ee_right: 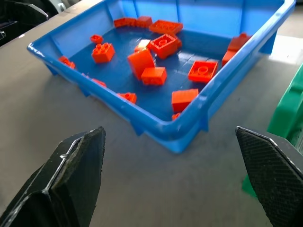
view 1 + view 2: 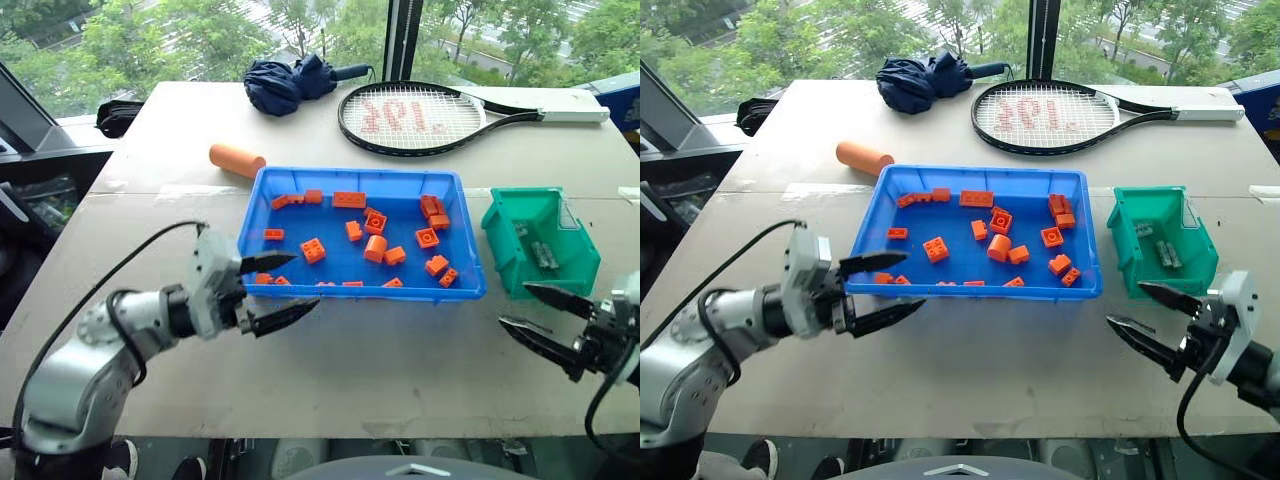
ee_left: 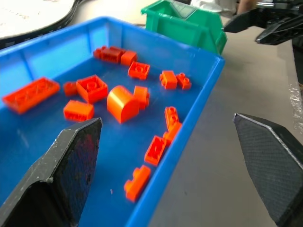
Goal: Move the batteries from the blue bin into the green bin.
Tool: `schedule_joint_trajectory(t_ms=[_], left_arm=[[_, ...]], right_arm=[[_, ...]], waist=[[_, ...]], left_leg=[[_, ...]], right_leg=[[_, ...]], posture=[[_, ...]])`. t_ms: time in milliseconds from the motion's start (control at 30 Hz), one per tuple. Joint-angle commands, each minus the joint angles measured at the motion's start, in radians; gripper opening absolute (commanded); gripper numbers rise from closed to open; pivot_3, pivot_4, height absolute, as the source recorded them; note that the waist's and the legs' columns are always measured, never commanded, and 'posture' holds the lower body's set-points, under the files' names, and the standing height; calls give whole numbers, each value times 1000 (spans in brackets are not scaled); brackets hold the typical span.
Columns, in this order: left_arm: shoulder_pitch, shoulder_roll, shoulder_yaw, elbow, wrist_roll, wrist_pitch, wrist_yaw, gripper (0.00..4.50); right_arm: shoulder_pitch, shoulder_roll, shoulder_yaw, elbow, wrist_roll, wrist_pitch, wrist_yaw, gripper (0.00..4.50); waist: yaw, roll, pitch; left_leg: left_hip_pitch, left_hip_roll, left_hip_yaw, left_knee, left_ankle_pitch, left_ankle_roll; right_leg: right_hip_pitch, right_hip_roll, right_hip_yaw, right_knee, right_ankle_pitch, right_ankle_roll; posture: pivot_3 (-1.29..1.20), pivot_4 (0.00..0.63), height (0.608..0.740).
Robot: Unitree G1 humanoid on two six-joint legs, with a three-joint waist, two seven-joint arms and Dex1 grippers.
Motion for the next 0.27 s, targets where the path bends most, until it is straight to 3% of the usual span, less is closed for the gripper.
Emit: schedule_joint_trajectory(t_ms=[33, 133, 267], left_arm=[[175, -34, -1, -58, 88, -135, -14, 4500], [282, -77, -61, -11, 180, -246, -8, 4500], [349, -116, -134, 87, 287, -411, -25, 4500]], right_arm=[[98, 1, -10, 173, -128, -266, 122, 4408], [120, -24, 18, 312, -209, -439, 188, 4408], [95, -63, 44, 416, -217, -521, 249, 4408]], waist=[[2, 1, 0], [8, 4, -3], [8, 5, -4]], left_leg=[[6, 0, 1, -2, 0, 0], [15, 0, 3, -8, -1, 1], [26, 0, 12, -13, -1, 1]], right_leg=[[5, 0, 0, -2, -1, 0], [15, 0, 0, -11, -3, -4], [22, 0, 5, -14, -3, -4]], posture=[[0, 150, 740], [0, 150, 740], [0, 150, 740]])
